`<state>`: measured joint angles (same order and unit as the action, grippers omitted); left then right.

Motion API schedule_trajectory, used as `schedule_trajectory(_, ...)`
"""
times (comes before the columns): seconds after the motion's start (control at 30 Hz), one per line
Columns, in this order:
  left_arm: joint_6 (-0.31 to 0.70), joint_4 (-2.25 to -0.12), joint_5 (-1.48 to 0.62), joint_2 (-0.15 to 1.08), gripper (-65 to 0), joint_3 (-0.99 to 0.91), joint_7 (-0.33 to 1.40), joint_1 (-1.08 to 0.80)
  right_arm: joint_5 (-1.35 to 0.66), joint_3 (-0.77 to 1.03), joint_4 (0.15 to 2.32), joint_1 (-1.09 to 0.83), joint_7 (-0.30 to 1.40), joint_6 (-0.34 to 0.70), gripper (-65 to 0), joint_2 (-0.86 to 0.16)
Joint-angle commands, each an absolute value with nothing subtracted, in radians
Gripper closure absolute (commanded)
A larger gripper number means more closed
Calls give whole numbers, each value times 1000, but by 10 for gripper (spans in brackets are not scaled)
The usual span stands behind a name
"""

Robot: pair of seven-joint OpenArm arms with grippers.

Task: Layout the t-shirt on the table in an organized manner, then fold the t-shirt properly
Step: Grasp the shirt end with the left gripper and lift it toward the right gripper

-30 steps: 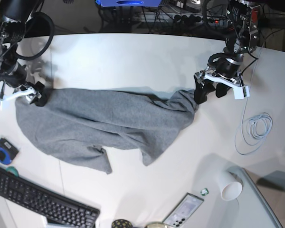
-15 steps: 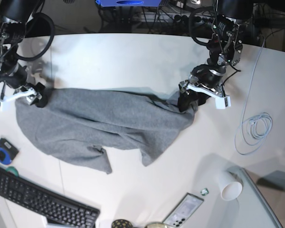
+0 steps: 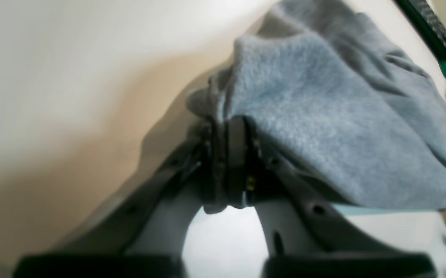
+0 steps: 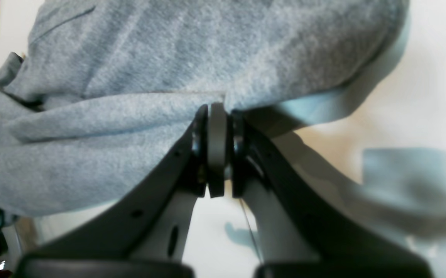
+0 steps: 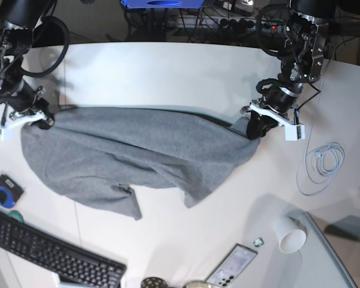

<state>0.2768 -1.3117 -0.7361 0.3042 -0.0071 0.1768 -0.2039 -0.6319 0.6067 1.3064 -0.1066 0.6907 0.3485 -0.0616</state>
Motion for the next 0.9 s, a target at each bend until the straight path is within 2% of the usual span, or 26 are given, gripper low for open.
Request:
schedule_trajectory(0.0,285,-1356,-746,329,0,-12,153,-216,-653,608,1353,-105,677,361,-8,-74)
schedule_trajectory(0.3,282,-1612,-746,437,0,-19,156,-377,-653,610,1693,-170,905,355,-6,-68)
schedule_trajectory(0.43,282,-1689,-748,426,0,-45,305,-320,-653,610,1736,-79,978,354,-6,-76)
schedule_trajectory(0.6,282,-1629,-745,334,0,-93,479,-122,-651,608,1575,116,1033,351,-6,-108)
schedule_trajectory(0.73,280,-1475,-745,297,0,-84,518,39,-651,575,1348,269,1015,351,-6,-153)
schedule_trajectory(0.87,280,-1288,-743,259,0,-81,518,170,-651,412,1124,361,799,351,-6,-229)
